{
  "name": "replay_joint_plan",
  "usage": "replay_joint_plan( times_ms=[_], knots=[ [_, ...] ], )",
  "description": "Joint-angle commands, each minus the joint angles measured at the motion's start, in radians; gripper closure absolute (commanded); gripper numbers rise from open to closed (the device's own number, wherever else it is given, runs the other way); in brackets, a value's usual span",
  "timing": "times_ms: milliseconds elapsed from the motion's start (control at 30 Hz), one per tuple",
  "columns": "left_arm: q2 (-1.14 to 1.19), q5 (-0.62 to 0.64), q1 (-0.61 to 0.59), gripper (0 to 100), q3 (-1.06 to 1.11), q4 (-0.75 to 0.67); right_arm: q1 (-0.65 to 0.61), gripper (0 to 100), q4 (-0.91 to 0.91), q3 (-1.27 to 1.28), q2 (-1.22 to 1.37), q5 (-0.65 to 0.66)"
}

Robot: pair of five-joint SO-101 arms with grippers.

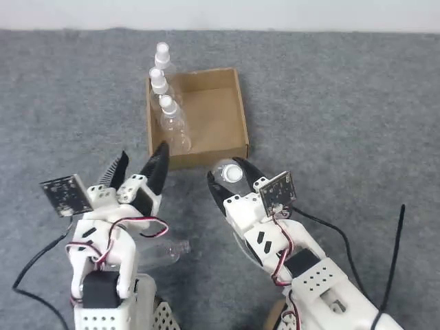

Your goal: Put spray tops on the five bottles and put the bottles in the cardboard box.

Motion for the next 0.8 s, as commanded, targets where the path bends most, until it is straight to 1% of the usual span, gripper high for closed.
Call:
replay_joint_plan(
  times_ms=[0, 67, 200, 300, 500, 633, 700, 767],
  knots=[
    [0.008, -0.068, -0.066, 72, -0.044, -0.031, 0.015, 98.5, -0.001, -0.005, -0.038, -0.002],
    [0.008, -0.095, -0.097, 72, -0.022, -0.034, 0.015, 98.4, -0.001, -0.005, -0.038, -0.002],
    [0.008, -0.092, -0.13, 72, 0.033, -0.037, 0.048, 98.3, -0.001, -0.006, -0.038, -0.002],
    [0.008, -0.094, -0.13, 72, 0.076, -0.037, 0.077, 98.3, -0.001, -0.011, -0.038, -0.003],
    [0.008, -0.098, -0.133, 72, 0.131, -0.037, 0.081, 98.3, -0.001, -0.012, -0.038, -0.002],
    [0.008, -0.098, -0.195, 72, 0.136, -0.038, 0.084, 98.3, 0.002, -0.026, -0.038, -0.002],
    [0.008, -0.098, -0.212, 72, 0.136, -0.038, 0.101, 98.4, 0.051, -0.06, -0.038, -0.003],
    [0.008, -0.098, -0.213, 72, 0.139, -0.052, 0.117, 98.3, 0.163, -0.124, -0.038, -0.008]
  ],
)
